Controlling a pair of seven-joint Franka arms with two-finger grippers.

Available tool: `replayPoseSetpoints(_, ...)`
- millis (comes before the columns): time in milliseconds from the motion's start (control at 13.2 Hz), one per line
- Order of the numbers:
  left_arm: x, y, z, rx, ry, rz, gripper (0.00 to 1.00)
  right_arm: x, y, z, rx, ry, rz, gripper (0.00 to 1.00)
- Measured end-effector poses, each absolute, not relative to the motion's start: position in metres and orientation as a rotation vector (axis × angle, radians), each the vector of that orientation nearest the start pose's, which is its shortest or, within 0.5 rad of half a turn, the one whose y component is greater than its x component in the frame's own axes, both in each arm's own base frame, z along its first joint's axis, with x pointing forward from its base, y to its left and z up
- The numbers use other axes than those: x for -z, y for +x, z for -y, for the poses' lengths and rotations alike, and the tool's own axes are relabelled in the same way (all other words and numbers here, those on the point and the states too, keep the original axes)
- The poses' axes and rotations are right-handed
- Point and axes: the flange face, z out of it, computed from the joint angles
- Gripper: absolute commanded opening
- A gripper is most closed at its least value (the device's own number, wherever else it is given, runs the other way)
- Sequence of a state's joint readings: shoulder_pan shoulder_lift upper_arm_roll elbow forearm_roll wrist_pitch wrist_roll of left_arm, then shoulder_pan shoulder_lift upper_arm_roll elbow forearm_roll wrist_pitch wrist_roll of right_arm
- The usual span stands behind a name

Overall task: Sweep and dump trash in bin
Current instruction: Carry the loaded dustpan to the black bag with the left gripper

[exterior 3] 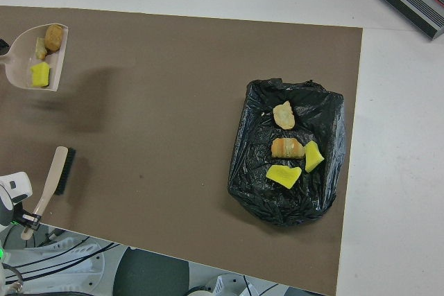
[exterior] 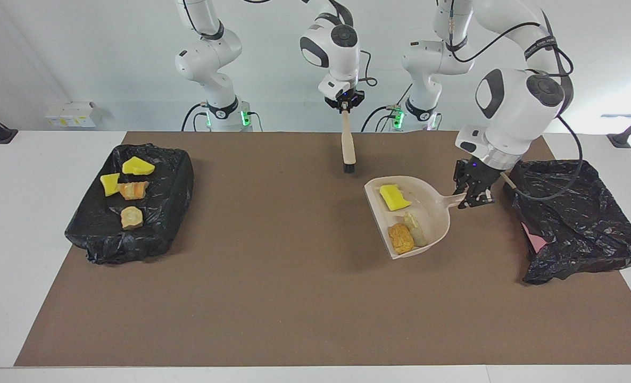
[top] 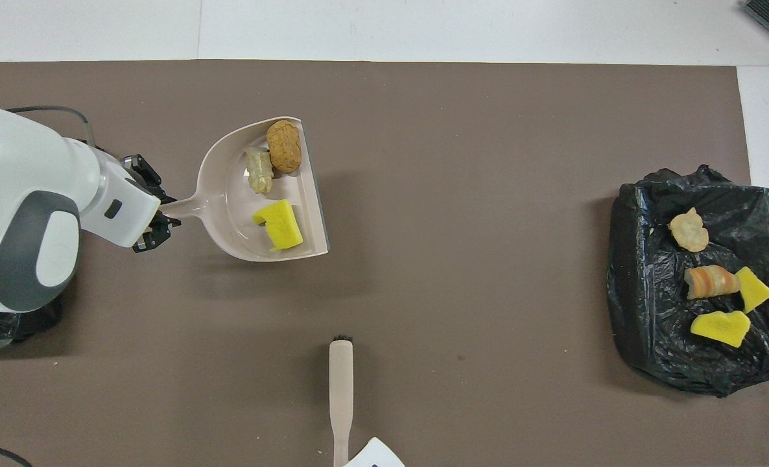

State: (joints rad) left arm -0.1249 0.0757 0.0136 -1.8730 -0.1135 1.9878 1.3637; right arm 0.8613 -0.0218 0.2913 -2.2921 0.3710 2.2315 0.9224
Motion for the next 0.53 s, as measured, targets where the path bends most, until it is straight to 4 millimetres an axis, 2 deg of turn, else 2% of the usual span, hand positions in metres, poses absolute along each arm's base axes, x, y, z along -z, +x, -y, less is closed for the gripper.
replayPoseSetpoints(152,-0.477,0.584,0.034,0.177,-2.434,-2.125,0.0,-0.342,0.193,-0.474,-0.409,-3.012,-0.004,0.0)
replayPoseSetpoints(532,-0.486,0.573,-0.076,0.172,-2.467,-2.168,0.0,-0.339,0.198,-0.471,-0.413,-3.016,-0.022,0.0)
